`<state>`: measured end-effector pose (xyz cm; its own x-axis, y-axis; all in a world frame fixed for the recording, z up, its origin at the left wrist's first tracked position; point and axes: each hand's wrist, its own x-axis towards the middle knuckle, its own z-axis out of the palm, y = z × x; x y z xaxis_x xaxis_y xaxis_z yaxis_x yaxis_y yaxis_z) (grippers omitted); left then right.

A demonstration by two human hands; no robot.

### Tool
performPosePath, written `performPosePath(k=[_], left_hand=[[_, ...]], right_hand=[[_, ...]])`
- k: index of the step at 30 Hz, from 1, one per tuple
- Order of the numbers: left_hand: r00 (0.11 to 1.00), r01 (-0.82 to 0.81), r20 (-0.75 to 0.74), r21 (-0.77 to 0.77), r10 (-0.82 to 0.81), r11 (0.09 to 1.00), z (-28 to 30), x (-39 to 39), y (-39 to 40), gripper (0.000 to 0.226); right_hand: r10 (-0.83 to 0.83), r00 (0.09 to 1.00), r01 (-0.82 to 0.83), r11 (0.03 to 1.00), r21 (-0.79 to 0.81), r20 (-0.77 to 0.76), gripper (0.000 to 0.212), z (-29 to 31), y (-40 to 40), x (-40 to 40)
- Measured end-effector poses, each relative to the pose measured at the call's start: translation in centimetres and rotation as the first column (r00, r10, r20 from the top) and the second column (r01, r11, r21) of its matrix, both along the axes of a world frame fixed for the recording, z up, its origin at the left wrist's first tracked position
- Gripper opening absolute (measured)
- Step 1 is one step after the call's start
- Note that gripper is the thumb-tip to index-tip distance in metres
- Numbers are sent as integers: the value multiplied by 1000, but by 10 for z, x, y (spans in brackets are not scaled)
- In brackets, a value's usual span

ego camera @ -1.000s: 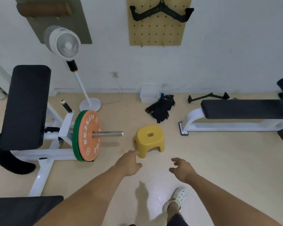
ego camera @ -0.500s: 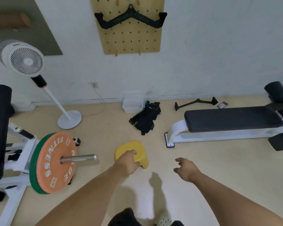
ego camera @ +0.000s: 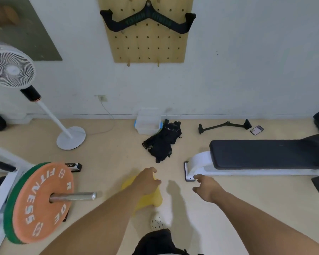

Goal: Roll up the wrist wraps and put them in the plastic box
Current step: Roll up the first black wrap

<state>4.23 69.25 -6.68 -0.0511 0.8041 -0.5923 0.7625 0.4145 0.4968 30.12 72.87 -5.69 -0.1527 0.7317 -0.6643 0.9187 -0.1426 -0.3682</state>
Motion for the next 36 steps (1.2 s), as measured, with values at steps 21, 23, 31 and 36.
performPosePath(k=[21, 23, 31, 36], left_hand=[[997, -79, -16, -44, 79, 996, -20, -55, 184, 56], [995, -101, -20, -36, 100, 994, -20, -59, 210, 57], [978, -191, -95, -53, 185, 980, -13, -73, 323, 57], [961, -271, -69, -22, 269, 962, -2, -67, 373, 56]], right_hand=[[98, 995, -99, 992, -74, -25, 58, -20, 210, -72], [119, 992, -122, 990, -74, -44, 59, -23, 239, -78], [242, 970, -242, 969, -39, -20, 59, -18, 372, -78], [258, 966, -258, 966, 20, -22, 58, -9, 443, -73]])
